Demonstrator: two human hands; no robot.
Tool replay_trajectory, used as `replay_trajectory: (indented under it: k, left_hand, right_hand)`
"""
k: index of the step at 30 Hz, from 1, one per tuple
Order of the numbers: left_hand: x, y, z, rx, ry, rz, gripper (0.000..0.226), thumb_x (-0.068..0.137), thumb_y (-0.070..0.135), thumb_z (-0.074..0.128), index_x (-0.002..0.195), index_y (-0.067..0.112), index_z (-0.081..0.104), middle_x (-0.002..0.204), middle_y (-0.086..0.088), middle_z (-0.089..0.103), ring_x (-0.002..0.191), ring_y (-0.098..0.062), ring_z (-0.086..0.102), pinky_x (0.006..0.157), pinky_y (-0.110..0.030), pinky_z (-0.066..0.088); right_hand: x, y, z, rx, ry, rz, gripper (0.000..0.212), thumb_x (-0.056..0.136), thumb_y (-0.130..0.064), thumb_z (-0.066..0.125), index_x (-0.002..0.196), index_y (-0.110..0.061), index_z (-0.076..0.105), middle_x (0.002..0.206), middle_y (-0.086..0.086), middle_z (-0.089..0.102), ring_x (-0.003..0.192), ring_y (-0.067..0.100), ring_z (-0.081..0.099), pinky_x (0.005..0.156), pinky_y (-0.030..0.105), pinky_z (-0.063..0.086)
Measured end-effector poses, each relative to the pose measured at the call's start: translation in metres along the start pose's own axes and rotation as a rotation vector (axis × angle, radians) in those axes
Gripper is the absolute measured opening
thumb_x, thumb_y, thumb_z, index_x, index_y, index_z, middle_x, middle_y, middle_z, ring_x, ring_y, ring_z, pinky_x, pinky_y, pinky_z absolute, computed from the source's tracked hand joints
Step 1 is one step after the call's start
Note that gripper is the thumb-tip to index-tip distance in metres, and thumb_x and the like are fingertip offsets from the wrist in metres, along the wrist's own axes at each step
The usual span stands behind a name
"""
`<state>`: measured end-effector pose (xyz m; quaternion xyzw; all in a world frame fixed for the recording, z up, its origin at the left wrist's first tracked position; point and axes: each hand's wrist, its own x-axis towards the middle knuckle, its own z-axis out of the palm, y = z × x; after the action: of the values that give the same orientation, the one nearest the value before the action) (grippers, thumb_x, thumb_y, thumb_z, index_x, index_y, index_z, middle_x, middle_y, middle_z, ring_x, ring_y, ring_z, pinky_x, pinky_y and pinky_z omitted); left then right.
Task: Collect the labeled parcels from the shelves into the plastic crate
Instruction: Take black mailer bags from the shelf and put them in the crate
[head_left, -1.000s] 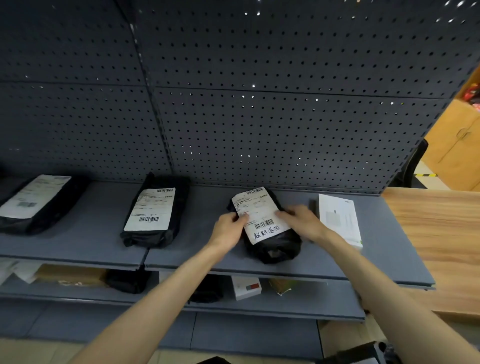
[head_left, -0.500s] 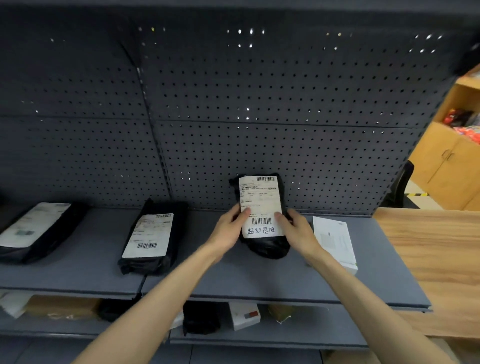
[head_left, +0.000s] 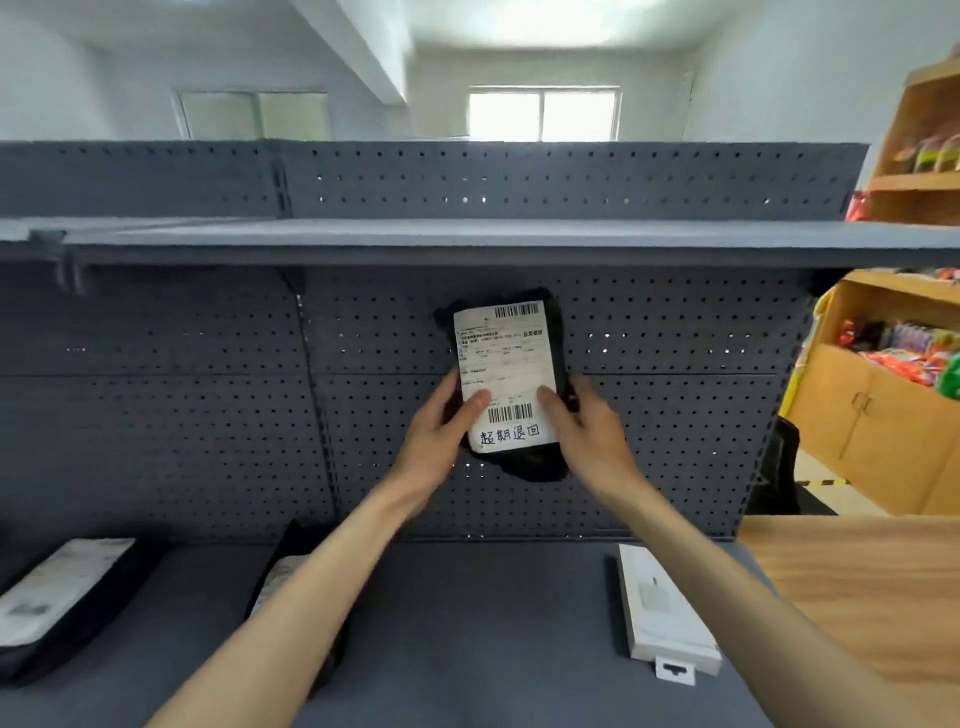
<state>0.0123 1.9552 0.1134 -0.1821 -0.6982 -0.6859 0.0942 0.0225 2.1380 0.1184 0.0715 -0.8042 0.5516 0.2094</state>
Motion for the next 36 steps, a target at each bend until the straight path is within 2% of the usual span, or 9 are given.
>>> replay_trajectory:
  k: [5, 11, 17, 20, 22, 24, 28, 31, 36]
  left_hand:
    - [-0.005, -0.001, -0.003, -0.004, -0.016, 0.024, 0.045, 0.101, 0.023, 0.059, 0.146, 0.025, 0.050, 0.131, 0.012, 0.067, 0.122, -0.005, 0.062, 0.102, -0.024, 0.050]
    - [-0.018, 0.003, -0.013, -0.013, -0.006, 0.002, 0.058, 0.099, 0.023, 0.063, 0.152, 0.026, 0.041, 0.134, 0.014, 0.065, 0.123, -0.002, 0.060, 0.103, -0.023, 0.050]
    - [-0.026, 0.008, -0.029, -0.007, 0.023, -0.020, 0.058, 0.097, 0.021, 0.066, 0.150, 0.024, 0.044, 0.131, 0.011, 0.067, 0.118, -0.002, 0.063, 0.106, -0.029, 0.049]
    - [-0.027, 0.007, -0.032, -0.021, -0.005, -0.033, 0.057, 0.097, 0.022, 0.066, 0.150, 0.024, 0.044, 0.132, 0.010, 0.066, 0.118, -0.002, 0.063, 0.106, -0.027, 0.049]
    - [-0.026, 0.004, -0.027, -0.022, -0.037, -0.039, 0.059, 0.096, 0.024, 0.066, 0.150, 0.025, 0.044, 0.133, 0.012, 0.065, 0.121, -0.002, 0.061, 0.109, -0.031, 0.048]
    - [-0.024, -0.002, -0.015, -0.030, -0.092, -0.051, 0.059, 0.096, 0.025, 0.067, 0.150, 0.025, 0.044, 0.134, 0.014, 0.065, 0.124, -0.004, 0.060, 0.112, -0.036, 0.045]
    - [-0.019, -0.013, 0.031, -0.066, -0.242, -0.070, 0.062, 0.092, 0.034, 0.072, 0.149, 0.029, 0.046, 0.136, 0.014, 0.064, 0.128, -0.008, 0.058, 0.114, -0.043, 0.042]
    - [-0.019, -0.013, 0.084, -0.122, -0.373, -0.070, 0.057, 0.094, 0.030, 0.070, 0.147, 0.028, 0.048, 0.132, 0.013, 0.066, 0.124, -0.008, 0.061, 0.111, -0.044, 0.046]
    - [-0.038, -0.002, 0.183, -0.217, -0.596, -0.047, 0.052, 0.097, 0.022, 0.066, 0.145, 0.021, 0.049, 0.130, 0.007, 0.067, 0.118, -0.009, 0.065, 0.103, -0.037, 0.053]
  right_hand:
    - [-0.007, -0.004, -0.002, -0.026, -0.003, -0.038, 0.030, 0.101, -0.035, 0.052, 0.121, -0.012, 0.052, 0.113, 0.001, 0.070, 0.096, 0.012, 0.069, 0.082, 0.042, 0.059]
    - [-0.014, -0.008, 0.005, -0.033, -0.037, -0.057, 0.024, 0.102, -0.034, 0.051, 0.117, -0.016, 0.052, 0.115, 0.003, 0.069, 0.096, 0.011, 0.068, 0.081, 0.034, 0.059]
    - [-0.018, -0.014, 0.012, -0.073, -0.120, -0.027, 0.029, 0.102, -0.040, 0.048, 0.116, -0.016, 0.056, 0.111, -0.001, 0.070, 0.098, 0.011, 0.067, 0.087, 0.038, 0.057]
    - [-0.024, -0.012, 0.002, -0.142, -0.109, -0.012, 0.039, 0.103, -0.049, 0.038, 0.113, -0.019, 0.061, 0.097, -0.006, 0.070, 0.096, 0.015, 0.066, 0.089, 0.042, 0.053]
    - [-0.028, -0.010, -0.013, -0.250, -0.075, 0.004, 0.040, 0.103, -0.053, 0.032, 0.106, -0.025, 0.061, 0.080, -0.007, 0.066, 0.087, 0.020, 0.065, 0.085, 0.043, 0.051]
    - [-0.031, -0.005, -0.035, -0.416, -0.029, 0.022, 0.038, 0.102, -0.054, 0.032, 0.094, -0.027, 0.057, 0.075, -0.004, 0.064, 0.081, 0.022, 0.063, 0.079, 0.043, 0.051]
    - [-0.045, 0.011, -0.099, -0.782, 0.051, 0.111, 0.040, 0.100, -0.052, 0.040, 0.111, -0.020, 0.062, 0.100, 0.006, 0.070, 0.095, 0.030, 0.064, 0.078, 0.041, 0.053]
    - [-0.079, 0.011, -0.155, -0.983, 0.094, 0.167, 0.041, 0.100, -0.046, 0.045, 0.103, -0.009, 0.061, 0.100, 0.014, 0.066, 0.095, 0.035, 0.062, 0.074, 0.044, 0.052]
    - [-0.156, -0.003, -0.246, -1.269, 0.190, 0.417, 0.047, 0.102, -0.049, 0.043, 0.120, -0.008, 0.059, 0.115, 0.012, 0.062, 0.102, 0.032, 0.059, 0.077, 0.040, 0.049]
